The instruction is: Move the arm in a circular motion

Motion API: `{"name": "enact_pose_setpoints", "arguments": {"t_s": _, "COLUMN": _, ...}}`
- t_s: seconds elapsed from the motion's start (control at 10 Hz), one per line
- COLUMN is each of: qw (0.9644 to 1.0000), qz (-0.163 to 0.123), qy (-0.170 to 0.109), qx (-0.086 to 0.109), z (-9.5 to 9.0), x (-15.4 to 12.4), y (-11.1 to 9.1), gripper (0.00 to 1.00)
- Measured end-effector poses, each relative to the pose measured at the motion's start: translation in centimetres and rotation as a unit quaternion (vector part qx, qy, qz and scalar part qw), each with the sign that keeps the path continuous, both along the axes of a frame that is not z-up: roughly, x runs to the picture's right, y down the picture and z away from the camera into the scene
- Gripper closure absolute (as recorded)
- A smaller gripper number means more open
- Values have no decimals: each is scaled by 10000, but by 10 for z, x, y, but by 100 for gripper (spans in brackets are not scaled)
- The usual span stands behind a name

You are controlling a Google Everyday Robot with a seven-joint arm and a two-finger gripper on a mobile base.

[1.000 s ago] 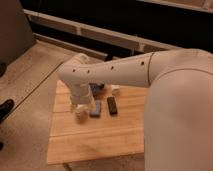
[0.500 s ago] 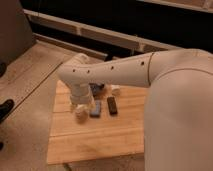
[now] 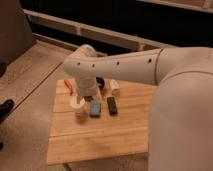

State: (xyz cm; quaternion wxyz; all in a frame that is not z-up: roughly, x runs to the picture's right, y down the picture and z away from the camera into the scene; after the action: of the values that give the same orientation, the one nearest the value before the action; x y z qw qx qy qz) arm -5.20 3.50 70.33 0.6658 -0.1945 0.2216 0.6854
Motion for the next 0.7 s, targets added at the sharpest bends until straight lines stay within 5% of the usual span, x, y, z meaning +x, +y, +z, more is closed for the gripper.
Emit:
{"name": "enact_pose_setpoints", "arguments": {"t_s": 0.3, "qw": 9977, "qz": 495, "qy": 385, "qx": 263, "z": 3, "x": 64, "y": -41, "gripper": 35}}
{"name": "enact_pose_setpoints", "arguments": {"t_s": 0.7, "qw": 9977, "qz": 501, "qy": 357, "qx": 276, "z": 3, "x": 62, "y": -43, "gripper": 35}}
